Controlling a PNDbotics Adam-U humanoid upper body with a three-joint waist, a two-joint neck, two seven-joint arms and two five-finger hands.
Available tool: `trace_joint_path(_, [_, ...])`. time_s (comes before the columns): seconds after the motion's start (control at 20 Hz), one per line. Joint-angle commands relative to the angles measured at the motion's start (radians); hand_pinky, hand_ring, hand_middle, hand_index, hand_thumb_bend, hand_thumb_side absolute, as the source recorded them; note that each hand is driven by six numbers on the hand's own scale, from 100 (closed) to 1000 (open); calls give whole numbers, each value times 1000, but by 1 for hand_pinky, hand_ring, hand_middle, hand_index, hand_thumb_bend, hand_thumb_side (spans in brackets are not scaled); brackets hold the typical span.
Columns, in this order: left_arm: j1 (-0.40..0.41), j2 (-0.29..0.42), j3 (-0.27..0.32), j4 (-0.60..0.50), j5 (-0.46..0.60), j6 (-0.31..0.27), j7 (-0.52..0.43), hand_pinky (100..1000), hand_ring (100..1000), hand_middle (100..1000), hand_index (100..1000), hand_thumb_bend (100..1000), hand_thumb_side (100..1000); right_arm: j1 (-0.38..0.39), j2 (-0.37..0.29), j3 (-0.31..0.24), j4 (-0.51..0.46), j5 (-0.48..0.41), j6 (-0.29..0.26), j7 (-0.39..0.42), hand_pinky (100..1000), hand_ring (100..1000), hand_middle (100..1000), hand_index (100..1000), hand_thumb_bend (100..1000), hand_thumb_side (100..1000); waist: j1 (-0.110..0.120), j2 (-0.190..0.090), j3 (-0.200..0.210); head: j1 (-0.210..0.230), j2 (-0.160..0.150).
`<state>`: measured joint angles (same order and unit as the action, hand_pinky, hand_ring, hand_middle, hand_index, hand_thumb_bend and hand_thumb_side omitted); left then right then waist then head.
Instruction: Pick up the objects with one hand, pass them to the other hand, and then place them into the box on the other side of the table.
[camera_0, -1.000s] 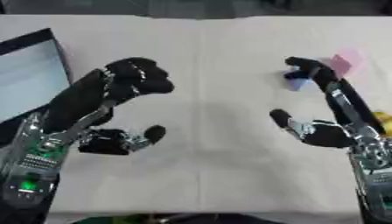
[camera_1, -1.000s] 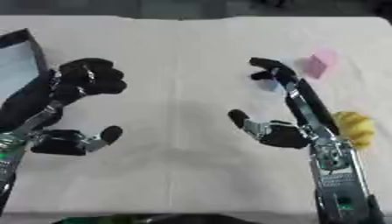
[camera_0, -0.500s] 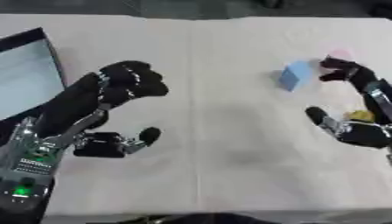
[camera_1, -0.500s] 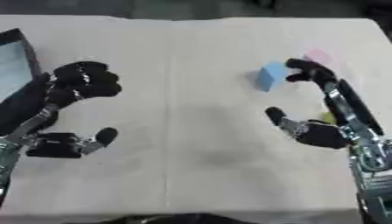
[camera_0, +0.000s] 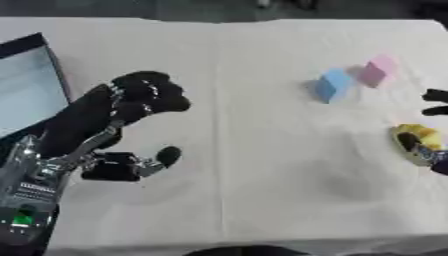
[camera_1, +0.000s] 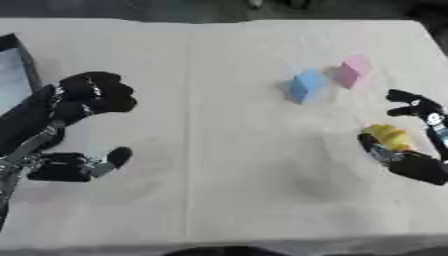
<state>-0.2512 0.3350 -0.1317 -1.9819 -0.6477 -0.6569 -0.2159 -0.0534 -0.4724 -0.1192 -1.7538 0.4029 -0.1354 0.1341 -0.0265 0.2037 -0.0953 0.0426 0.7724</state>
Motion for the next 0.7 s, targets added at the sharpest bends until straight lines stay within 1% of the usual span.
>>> trace_joint_path(0.05, [-4, 18, 9, -18, -1, 1, 6, 882, 794, 714, 878, 262, 100, 6, -35, -32, 20, 35, 13, -26, 934, 790, 851, 926, 445, 490, -2, -19, -1, 0, -2])
trace_joint_path(0.3, [-4, 19, 10, -18, 0, 1, 8, 882, 794, 714, 878, 261, 100, 5, -46, -47, 78, 68, 25, -43, 931, 796, 853, 926, 444, 486, -1, -20, -1, 3, -2])
trace_joint_path(0.35, [-3, 19, 10, -18, 0, 1, 8, 881, 794, 714, 879, 262, 100, 1, -50, -49, 92, 74, 26, -46, 930, 799, 854, 927, 371, 438, -1, -21, -1, 2, -2])
trace_joint_path(0.4, [-3, 19, 9, -18, 0, 0, 7, 881, 794, 714, 879, 263, 100, -3, -54, -51, 108, 80, 29, -49, 930, 799, 854, 927, 444, 484, -1, -21, -1, 0, -2])
trace_joint_path(0.7, [-2, 18, 10, -18, 2, 0, 9, 881, 794, 714, 878, 260, 100, -28, -71, -59, 209, 109, 41, -81, 926, 802, 854, 927, 443, 480, 0, -22, 3, -6, -2])
